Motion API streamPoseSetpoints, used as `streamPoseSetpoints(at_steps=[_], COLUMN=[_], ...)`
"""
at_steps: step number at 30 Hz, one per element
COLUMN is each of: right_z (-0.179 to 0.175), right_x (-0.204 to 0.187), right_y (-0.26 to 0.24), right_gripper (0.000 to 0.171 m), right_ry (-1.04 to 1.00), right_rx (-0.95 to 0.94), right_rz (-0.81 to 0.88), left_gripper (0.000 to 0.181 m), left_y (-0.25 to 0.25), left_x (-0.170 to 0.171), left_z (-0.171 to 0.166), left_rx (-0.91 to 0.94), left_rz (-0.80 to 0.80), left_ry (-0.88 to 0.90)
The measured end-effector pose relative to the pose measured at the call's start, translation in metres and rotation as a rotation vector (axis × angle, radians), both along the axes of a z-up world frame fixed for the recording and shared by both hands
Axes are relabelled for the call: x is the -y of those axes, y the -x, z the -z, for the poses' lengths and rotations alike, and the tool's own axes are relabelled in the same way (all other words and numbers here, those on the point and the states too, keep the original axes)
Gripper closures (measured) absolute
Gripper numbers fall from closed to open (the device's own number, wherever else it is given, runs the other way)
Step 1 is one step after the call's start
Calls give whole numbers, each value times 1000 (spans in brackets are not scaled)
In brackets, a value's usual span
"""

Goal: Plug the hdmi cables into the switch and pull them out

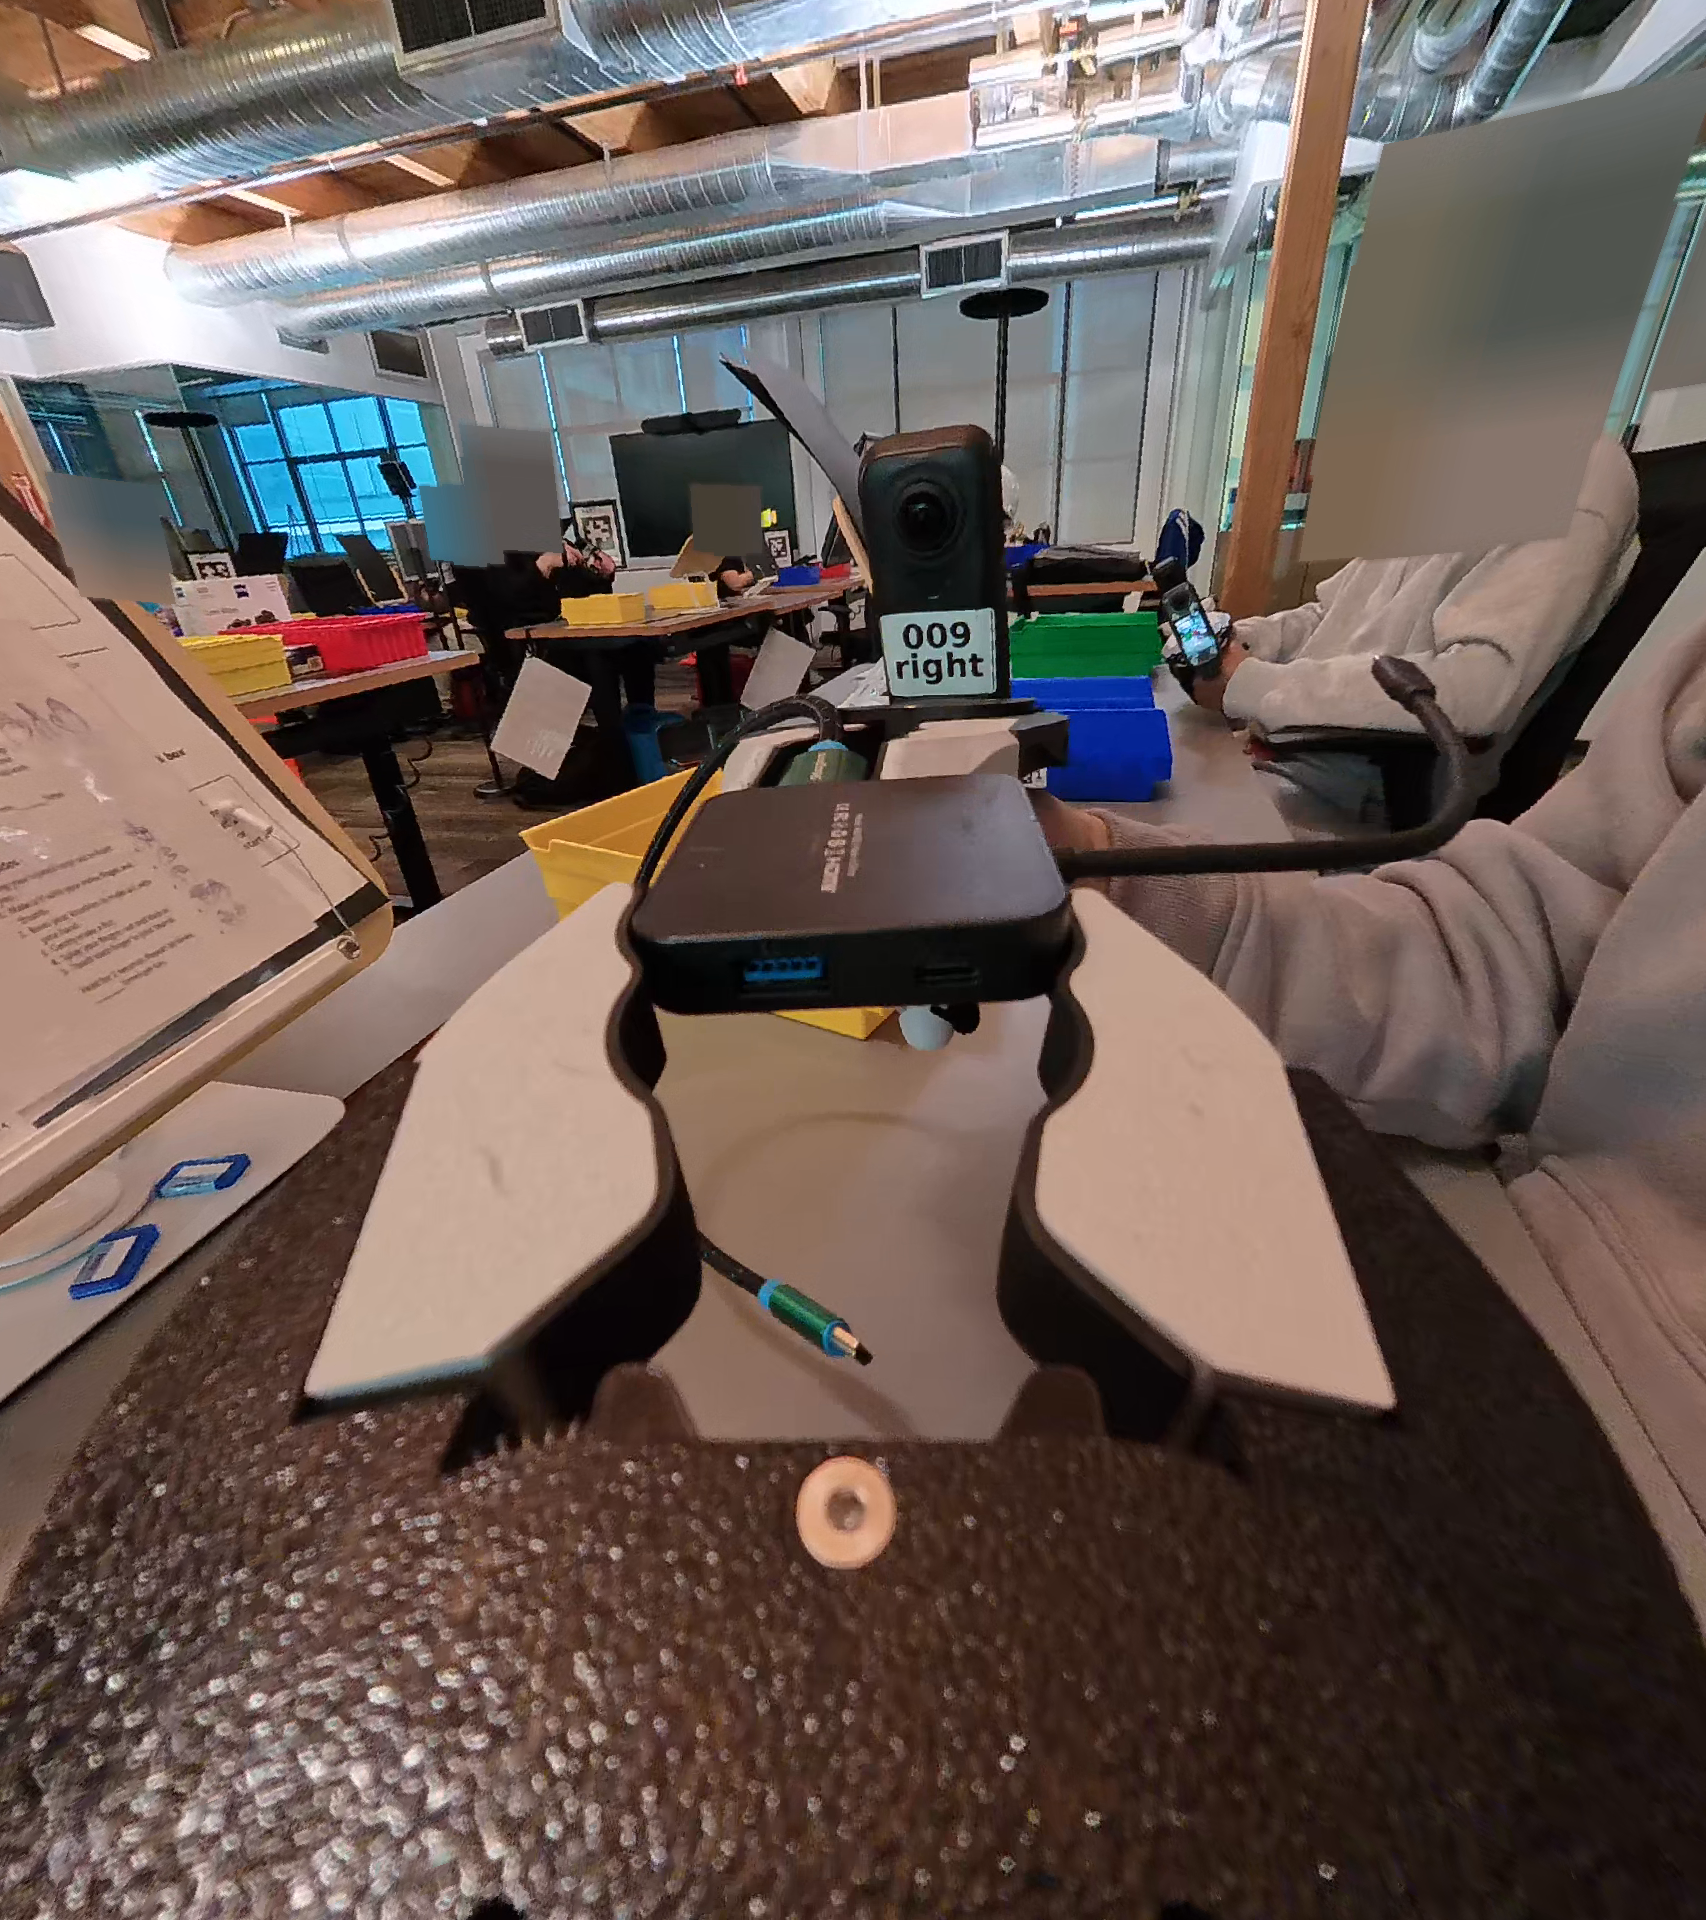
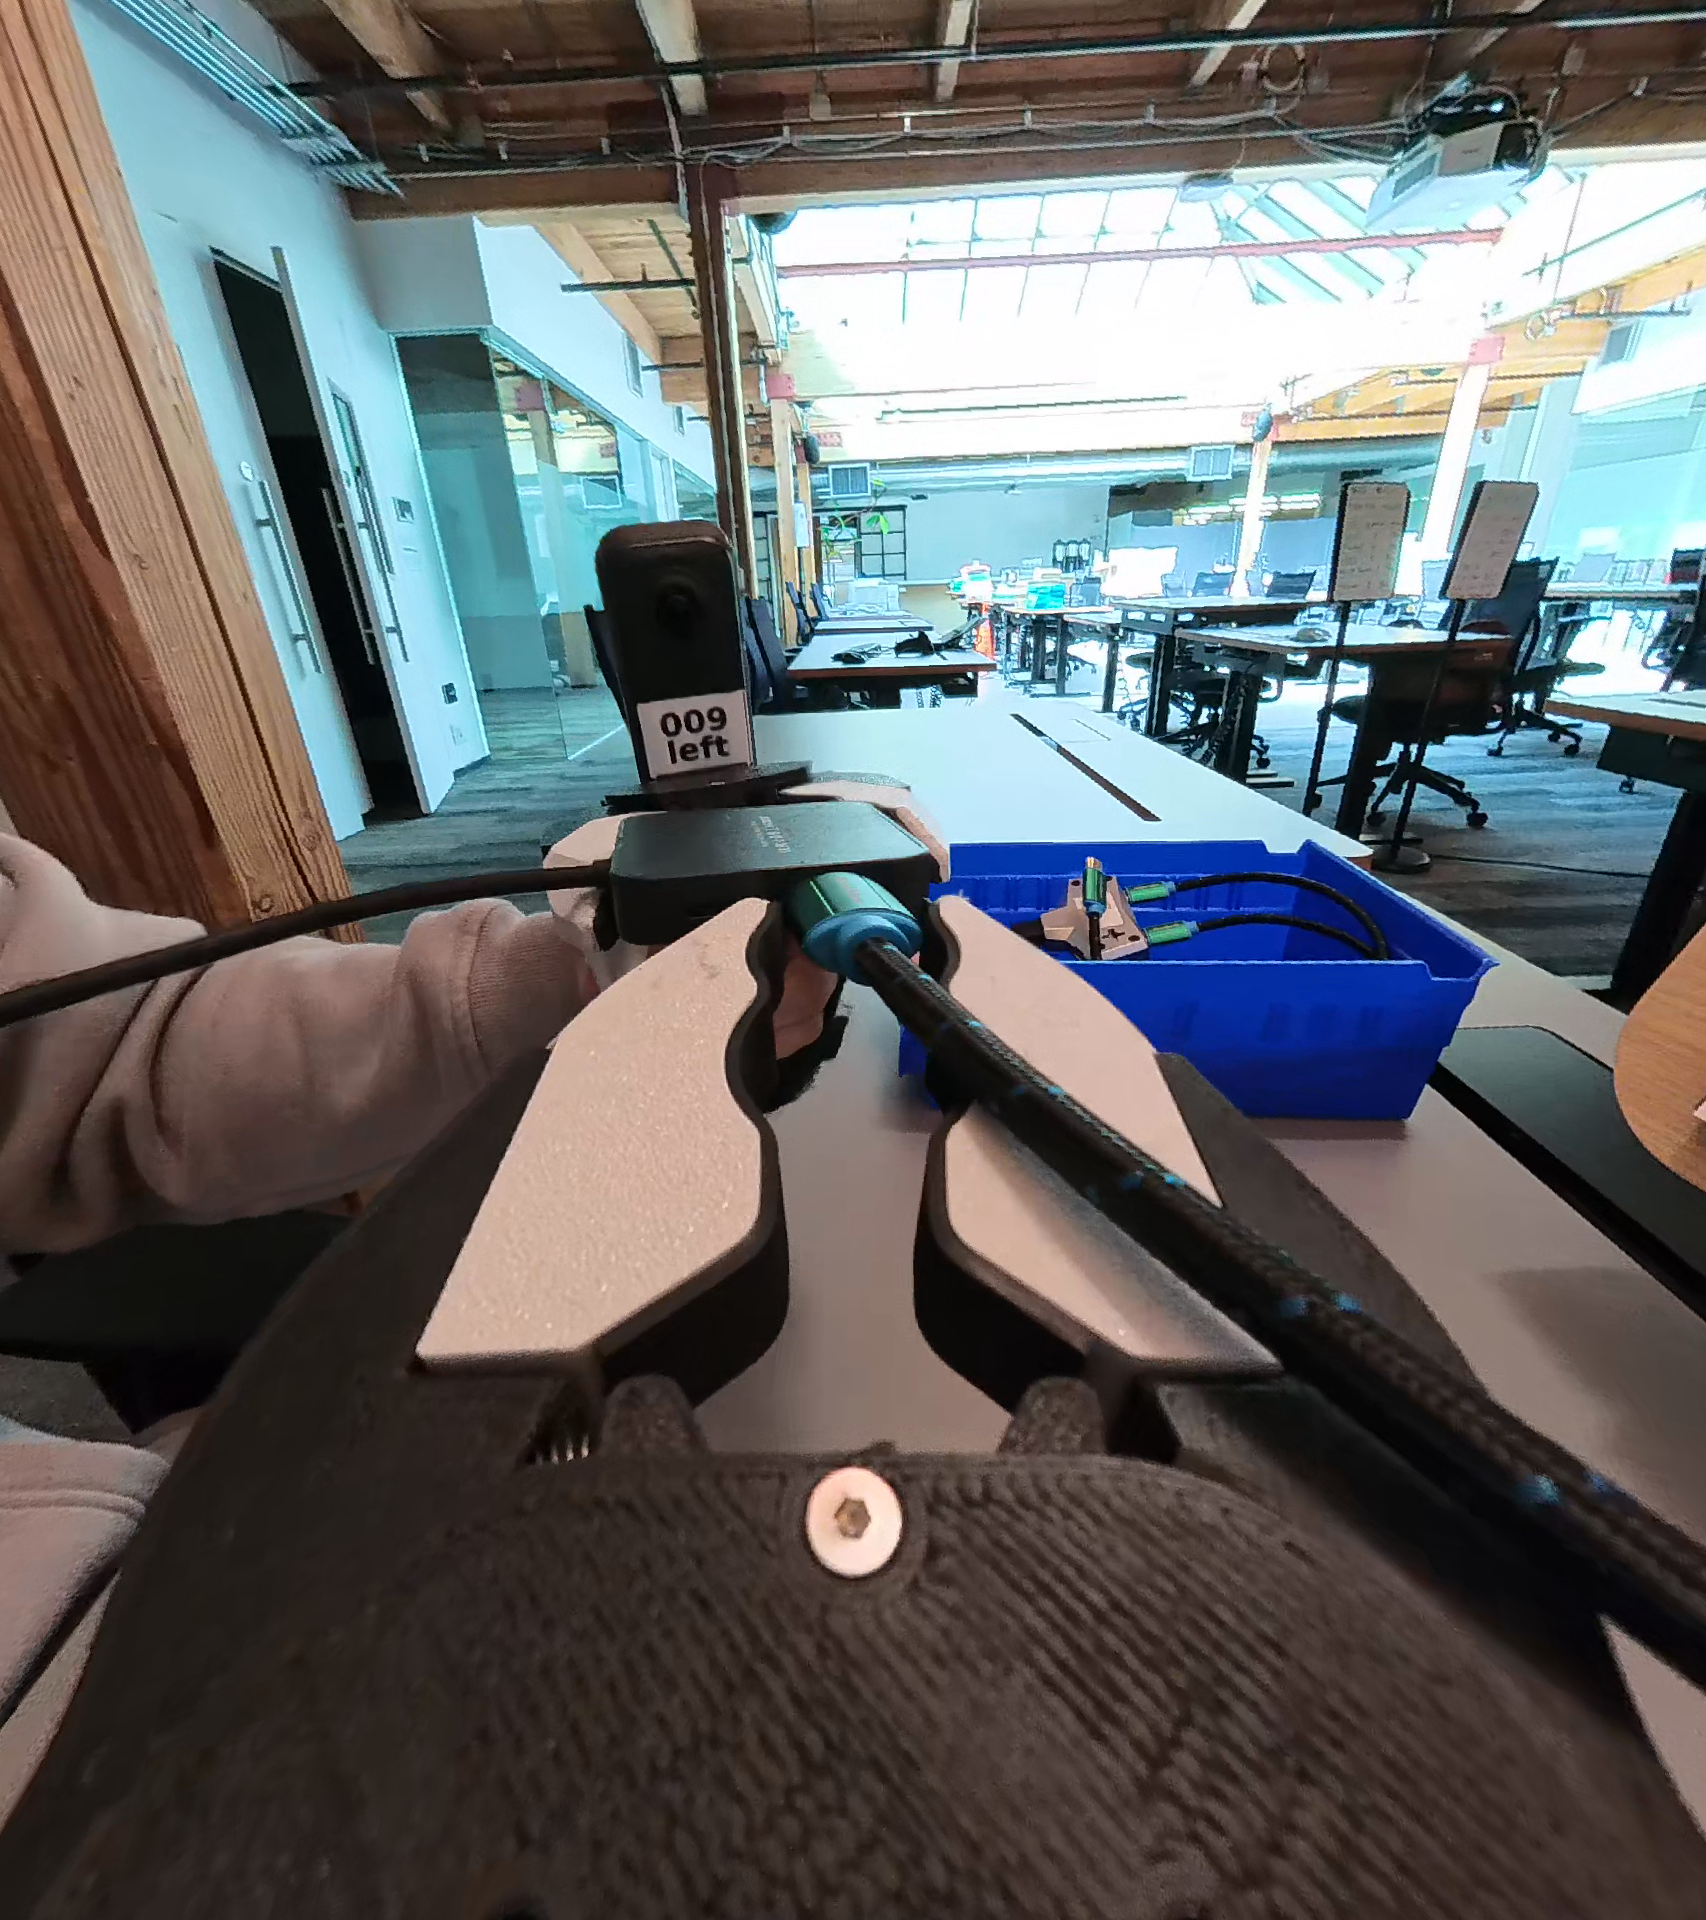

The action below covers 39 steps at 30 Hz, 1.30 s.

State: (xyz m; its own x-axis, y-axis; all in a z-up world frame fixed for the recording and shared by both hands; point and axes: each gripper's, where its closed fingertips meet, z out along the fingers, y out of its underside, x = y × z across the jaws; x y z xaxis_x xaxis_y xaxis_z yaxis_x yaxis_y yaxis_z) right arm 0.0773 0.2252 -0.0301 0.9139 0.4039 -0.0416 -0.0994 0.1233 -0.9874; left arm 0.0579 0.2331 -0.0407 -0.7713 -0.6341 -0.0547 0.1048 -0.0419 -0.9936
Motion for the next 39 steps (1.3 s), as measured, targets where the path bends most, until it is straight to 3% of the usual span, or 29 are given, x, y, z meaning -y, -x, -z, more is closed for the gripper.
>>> streamPoseSetpoints(at_steps=[11,22,39], right_z=[-5,-22,-37], right_x=[5,32,43], right_y=[-1,17,29], right_gripper=[149,149,149], right_ry=[14,63,66], right_rx=[-52,236,343], right_rz=[-30,-29,19], left_gripper=[110,110,110], left_y=[0,14,24], left_x=[3,28,37], left_z=[2,-8,-16], left_rx=[24,63,150], left_rz=[-1,53,50], left_ry=[-27,-99,-82])
